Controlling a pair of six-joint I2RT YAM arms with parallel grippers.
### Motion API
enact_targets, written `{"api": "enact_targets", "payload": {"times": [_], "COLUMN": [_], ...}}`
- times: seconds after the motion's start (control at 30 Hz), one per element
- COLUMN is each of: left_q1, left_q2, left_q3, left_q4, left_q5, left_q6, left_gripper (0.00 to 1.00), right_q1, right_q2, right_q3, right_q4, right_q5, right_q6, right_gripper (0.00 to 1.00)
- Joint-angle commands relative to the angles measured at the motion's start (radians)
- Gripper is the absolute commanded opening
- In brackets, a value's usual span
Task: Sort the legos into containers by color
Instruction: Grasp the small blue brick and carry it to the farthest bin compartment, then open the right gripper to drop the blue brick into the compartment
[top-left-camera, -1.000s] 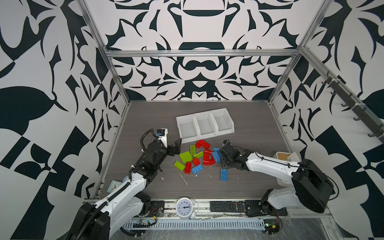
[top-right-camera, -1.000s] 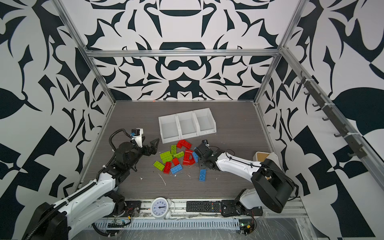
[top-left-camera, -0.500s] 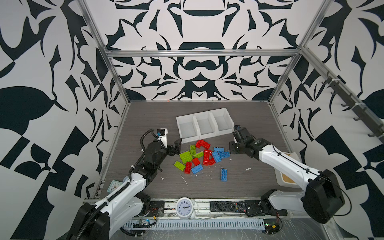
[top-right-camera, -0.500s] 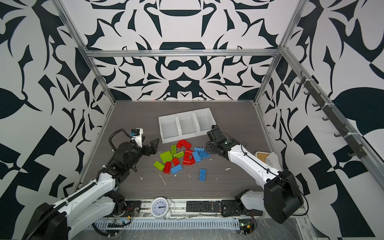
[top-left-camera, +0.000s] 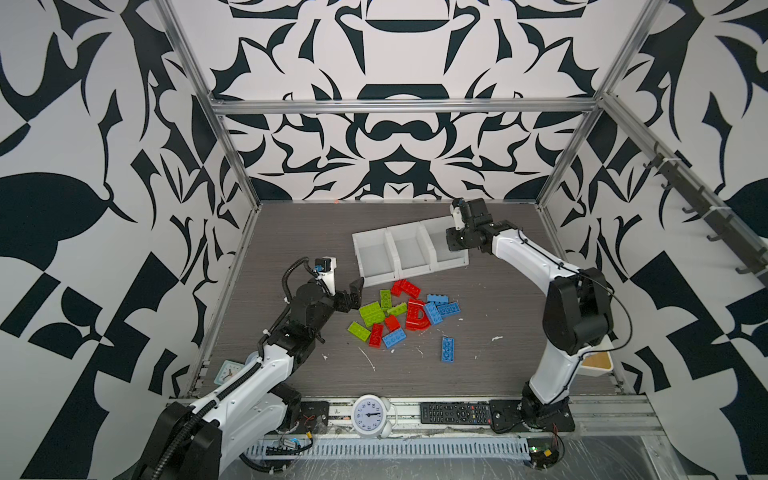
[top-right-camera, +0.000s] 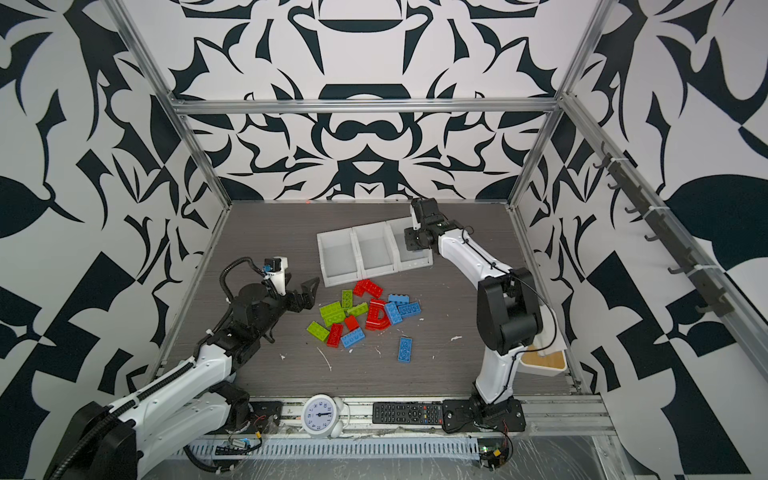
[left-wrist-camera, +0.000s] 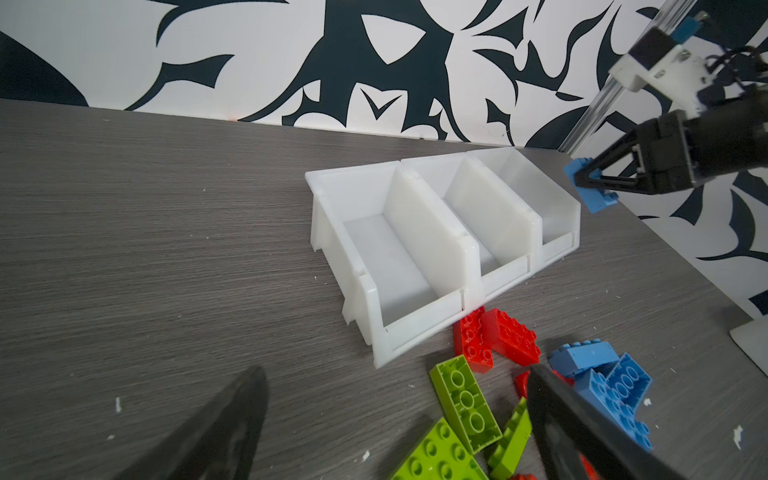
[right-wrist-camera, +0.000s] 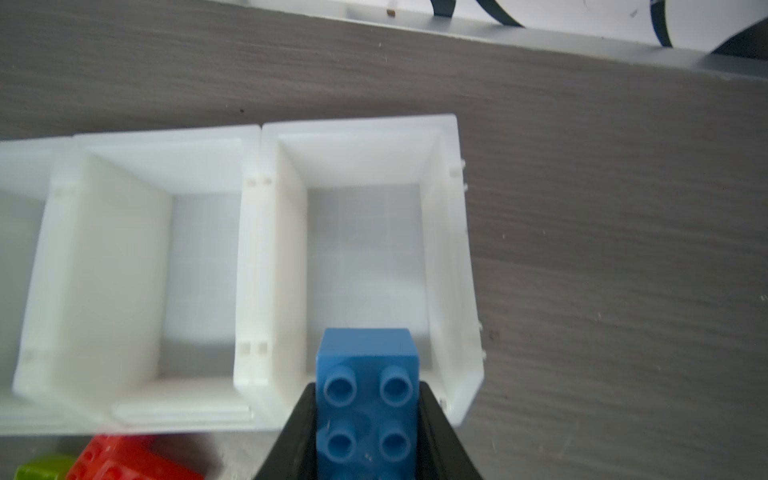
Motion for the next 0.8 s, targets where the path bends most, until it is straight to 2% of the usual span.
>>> {"api": "enact_targets", "payload": {"times": [0.0,0.2,0.53,0.67,0.77], "left_q1": [-0.001,-0.001,-0.002,-0.001,-0.002], "left_q2": [-0.004,-0.012,-0.013,-0.02,-0.03], "left_q3": [0.0,-0.002,-0.003,-0.003,-0.006], "left_q4": [0.012,0.005,0.007,0.004,0.001], "left_q5": [0.015,0.009,0.006,0.004,0.0], "left_q6": [0.0,0.0,0.0,0.0,-0.002], "left_gripper": [0.99,0.99,0.99,0.99,0.99], "right_q1": [-0.004,-0.012,-0.018,-0.018,-0.018], "right_q2": [0.07,0.157,0.181,0.174,0.157], "right_q3": [0.119,0.18,0.183,0.191,0.189], "right_q4": [-0.026,-0.029,-0.019,-0.022,-0.036], "right_q5": [-0.014,-0.02,0.006,-0.009,-0.018], "right_q6": [-0.038,-0.036,-0.025,-0.032,-0.034], "right_gripper": [0.23,0.23,0.28,0.43,0.45]}}
